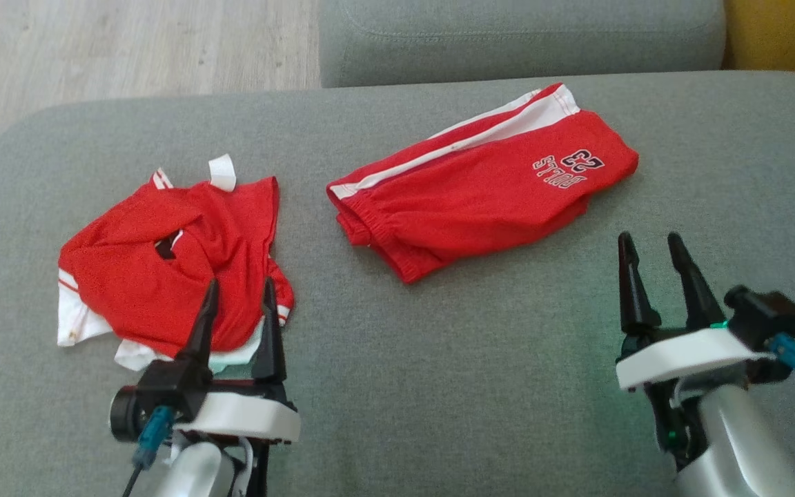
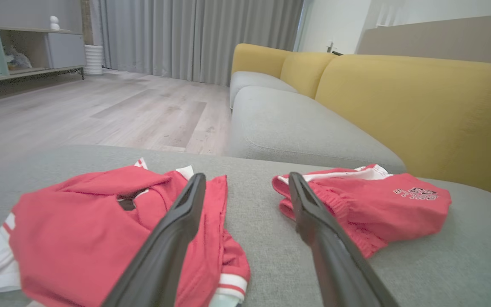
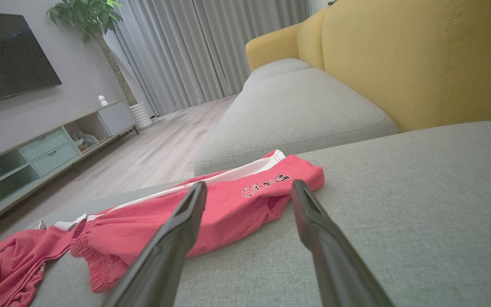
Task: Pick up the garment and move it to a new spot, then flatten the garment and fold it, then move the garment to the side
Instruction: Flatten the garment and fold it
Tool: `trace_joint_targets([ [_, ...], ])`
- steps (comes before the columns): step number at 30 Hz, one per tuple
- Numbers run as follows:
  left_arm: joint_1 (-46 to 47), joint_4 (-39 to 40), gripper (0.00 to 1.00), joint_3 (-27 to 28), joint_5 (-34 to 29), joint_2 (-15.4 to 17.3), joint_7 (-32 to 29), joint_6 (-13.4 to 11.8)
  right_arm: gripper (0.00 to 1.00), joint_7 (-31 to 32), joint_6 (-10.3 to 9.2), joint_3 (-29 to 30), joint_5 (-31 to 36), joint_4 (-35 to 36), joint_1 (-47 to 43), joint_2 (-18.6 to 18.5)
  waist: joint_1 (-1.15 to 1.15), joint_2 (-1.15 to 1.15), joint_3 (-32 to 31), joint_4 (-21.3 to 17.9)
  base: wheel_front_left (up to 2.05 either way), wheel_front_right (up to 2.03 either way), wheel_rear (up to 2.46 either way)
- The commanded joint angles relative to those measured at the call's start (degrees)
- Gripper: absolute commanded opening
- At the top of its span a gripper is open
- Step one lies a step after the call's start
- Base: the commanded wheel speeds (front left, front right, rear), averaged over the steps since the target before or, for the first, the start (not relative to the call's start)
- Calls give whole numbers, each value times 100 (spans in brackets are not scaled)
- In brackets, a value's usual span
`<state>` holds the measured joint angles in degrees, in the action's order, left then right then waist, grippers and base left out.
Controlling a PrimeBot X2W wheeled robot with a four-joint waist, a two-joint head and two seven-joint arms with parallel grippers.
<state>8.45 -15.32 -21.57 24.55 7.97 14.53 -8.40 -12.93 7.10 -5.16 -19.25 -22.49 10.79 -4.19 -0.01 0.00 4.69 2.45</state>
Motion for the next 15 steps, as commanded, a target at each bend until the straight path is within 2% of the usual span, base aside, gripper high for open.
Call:
trace_joint_targets([
  [1, 217, 168, 100, 273, -173, -14, 47, 121, 100, 103, 39, -32, 148, 394, 247, 64, 1, 0, 88, 24, 0, 0, 0],
  [10, 683, 115, 100, 383, -542, -238, 47, 467, 100, 795, 39, 535, 743, 686, 769, 108, 1, 0, 746, 304, 0, 0, 0],
  [15, 998, 94, 100, 335, -648, -384, 47, 630, 100, 1335, 39, 1177, 1154, 285, 1616, 111, 1, 0, 1208, 546, 0, 0, 0],
])
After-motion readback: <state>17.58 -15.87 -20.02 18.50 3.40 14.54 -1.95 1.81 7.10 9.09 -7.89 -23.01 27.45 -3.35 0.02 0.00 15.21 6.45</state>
